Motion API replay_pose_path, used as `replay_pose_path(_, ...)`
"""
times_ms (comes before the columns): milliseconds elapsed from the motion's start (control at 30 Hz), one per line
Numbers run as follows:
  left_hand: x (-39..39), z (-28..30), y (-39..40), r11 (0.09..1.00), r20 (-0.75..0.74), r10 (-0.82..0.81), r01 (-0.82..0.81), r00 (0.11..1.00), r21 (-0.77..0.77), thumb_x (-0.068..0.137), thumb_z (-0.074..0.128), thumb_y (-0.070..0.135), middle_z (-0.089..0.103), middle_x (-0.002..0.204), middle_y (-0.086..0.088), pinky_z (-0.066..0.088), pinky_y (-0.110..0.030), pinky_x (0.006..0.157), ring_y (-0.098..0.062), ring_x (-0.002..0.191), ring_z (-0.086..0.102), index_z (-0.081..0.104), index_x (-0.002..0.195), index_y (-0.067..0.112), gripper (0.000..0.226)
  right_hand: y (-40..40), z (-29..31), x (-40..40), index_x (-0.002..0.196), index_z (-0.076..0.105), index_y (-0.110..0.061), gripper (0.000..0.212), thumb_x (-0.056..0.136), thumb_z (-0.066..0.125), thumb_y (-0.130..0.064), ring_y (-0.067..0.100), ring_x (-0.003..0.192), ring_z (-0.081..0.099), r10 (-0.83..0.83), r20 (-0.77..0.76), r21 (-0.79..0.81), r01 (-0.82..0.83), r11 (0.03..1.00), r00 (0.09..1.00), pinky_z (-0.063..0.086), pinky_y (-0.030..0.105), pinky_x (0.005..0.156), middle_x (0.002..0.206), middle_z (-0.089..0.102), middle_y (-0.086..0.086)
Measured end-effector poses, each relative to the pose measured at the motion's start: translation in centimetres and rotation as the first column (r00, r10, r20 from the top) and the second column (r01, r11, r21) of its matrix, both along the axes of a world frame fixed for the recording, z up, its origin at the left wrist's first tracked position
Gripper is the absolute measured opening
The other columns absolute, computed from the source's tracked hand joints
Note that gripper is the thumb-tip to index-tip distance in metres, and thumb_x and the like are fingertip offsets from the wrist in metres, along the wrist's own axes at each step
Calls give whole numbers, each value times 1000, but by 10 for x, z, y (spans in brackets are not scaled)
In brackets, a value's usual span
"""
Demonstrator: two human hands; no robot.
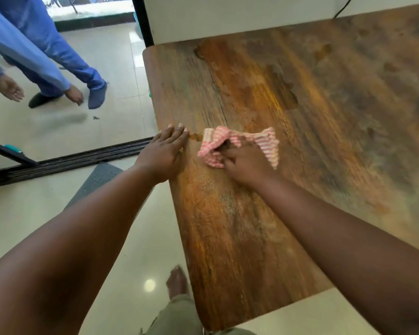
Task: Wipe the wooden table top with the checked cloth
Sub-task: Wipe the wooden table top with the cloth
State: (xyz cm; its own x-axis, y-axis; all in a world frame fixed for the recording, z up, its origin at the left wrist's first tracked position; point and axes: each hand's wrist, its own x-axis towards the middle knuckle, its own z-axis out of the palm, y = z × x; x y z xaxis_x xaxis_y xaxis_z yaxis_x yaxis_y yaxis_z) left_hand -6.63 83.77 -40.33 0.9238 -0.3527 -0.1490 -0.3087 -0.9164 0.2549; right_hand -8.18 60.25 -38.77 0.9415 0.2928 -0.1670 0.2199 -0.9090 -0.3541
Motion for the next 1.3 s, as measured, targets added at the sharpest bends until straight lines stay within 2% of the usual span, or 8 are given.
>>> replay_pose_path(167,9,3,12,995,21,-93,94,995,-31,97,19,43,19,159,0,7,-35,120,-19,148,8,20,152,21,59,34,-3,-49,122,61,-31,35,92,44,-37,30,140,26,198,3,46,-198,979,980,12,43,114,146,43,0)
replay_pose_path(300,19,6,23,983,6,-184,184,983,10,98,22,39,18,159,1,7,-35,121,-19,148,8,18,153,23,57,-3,7,-76,120,62,-31,34,91,46,-40,29,132,42,303,-6,6,-303,953,953,29,48,109,138,53,-5)
replay_pose_path(433,24,4,28,968,4,-250,250,968,10,99,22,41,16,160,1,0,-33,118,-18,148,6,16,153,23,57,-22,9,-58,116,66,-25,35,87,49,-34,32,128,46,98,-5,21,-97,995,995,32,48,108,133,57,4)
replay_pose_path(567,33,2,32,954,40,-300,300,953,8,100,22,38,19,159,-1,-1,-30,117,-20,148,9,20,153,21,55,22,4,-4,126,59,-28,36,95,44,-36,28,138,30,-148,37,27,147,989,988,20,43,113,145,45,-2)
replay_pose_path(767,64,6,35,973,-17,-227,226,974,-49,98,25,43,18,160,1,4,-36,120,-21,148,6,20,153,22,58,71,0,-2,126,57,-33,35,95,42,-37,28,141,23,-62,2,27,62,998,998,13,42,115,149,39,-2)
replay_pose_path(967,92,9,40,978,-122,-209,208,970,-21,101,32,39,9,161,11,8,-41,119,-19,149,0,13,153,33,55,21,13,-52,129,55,-33,37,96,41,-42,18,136,33,162,-38,-21,-163,986,986,26,40,111,144,45,-11)
replay_pose_path(1133,98,10,42,977,-144,-212,214,967,-5,101,32,43,10,161,12,20,-47,116,-20,148,3,16,151,39,52,18,19,-25,113,68,-26,27,91,53,-30,27,124,48,-62,12,35,61,997,998,33,36,104,129,60,4)
replay_pose_path(1300,100,8,41,977,-109,-211,211,971,-12,101,33,37,13,160,12,23,-47,114,-20,148,7,20,151,36,51,90,8,4,124,61,-32,33,95,45,-35,26,138,29,-120,-3,9,120,993,993,17,38,113,143,47,-4)
